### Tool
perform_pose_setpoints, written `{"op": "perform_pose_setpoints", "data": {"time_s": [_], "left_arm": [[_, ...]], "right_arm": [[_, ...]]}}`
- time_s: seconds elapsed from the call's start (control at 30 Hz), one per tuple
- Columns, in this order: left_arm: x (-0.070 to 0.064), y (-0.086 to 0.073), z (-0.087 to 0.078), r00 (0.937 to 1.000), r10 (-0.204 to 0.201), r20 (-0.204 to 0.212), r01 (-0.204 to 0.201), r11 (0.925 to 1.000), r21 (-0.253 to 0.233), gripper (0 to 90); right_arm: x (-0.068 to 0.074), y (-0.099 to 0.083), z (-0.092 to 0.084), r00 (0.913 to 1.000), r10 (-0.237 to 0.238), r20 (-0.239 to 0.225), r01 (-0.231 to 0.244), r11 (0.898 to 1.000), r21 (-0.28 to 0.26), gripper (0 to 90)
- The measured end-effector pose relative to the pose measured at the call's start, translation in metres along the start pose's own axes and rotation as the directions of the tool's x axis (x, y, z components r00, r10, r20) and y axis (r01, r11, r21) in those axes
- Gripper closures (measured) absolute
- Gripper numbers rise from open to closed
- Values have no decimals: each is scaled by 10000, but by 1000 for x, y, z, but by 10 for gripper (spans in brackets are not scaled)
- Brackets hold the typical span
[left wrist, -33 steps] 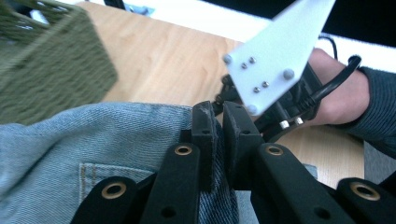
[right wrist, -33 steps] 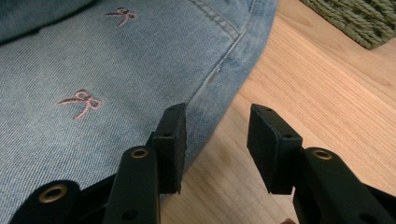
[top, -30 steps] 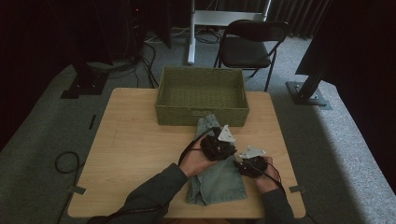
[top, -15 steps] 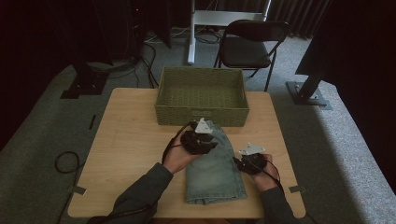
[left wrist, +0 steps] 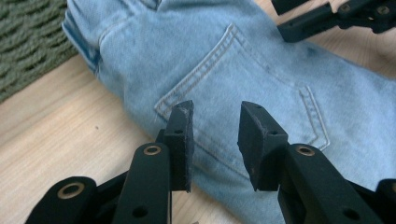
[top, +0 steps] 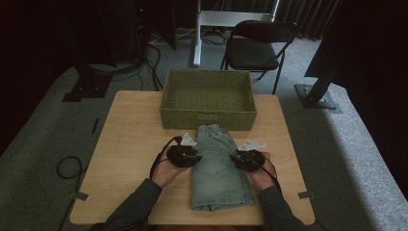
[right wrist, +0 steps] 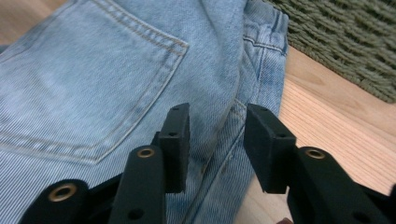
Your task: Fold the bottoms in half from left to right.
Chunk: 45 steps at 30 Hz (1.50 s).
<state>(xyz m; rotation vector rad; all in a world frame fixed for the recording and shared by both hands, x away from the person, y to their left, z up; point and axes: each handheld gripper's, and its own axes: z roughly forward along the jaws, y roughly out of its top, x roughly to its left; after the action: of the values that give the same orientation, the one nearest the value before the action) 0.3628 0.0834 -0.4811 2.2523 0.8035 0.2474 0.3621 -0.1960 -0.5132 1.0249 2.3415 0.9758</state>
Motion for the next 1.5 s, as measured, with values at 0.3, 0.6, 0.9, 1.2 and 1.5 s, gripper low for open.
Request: {"op": "perform_pose_setpoints", "data": {"time_s": [0.3, 0.6, 0.9, 1.2, 1.5], "left_arm": [[0, -11, 5, 9999, -114, 108, 114, 9999, -29, 648], [-13, -10, 12, 9988, 228, 434, -229, 9997, 15, 635], [-24, -20, 13, 9973, 432, 594, -443, 9989, 180, 612], [-24, -30, 4, 9978, 311, 587, -318, 9994, 117, 609], [-21, -38, -6, 9982, 386, 466, -387, 9993, 6, 588]], "right_arm": [[-2, 4, 6, 9972, 201, -726, -201, 9998, 2, 878], [-11, 4, -28, 9996, 263, 107, -253, 9958, -884, 890], [-22, -22, 2, 9939, 198, 1083, -314, 9939, 1062, 850], [-11, -12, -28, 9995, 131, 290, -112, 9978, -653, 742], [-5, -22, -7, 9991, -347, -240, 357, 9985, 419, 747]]}}
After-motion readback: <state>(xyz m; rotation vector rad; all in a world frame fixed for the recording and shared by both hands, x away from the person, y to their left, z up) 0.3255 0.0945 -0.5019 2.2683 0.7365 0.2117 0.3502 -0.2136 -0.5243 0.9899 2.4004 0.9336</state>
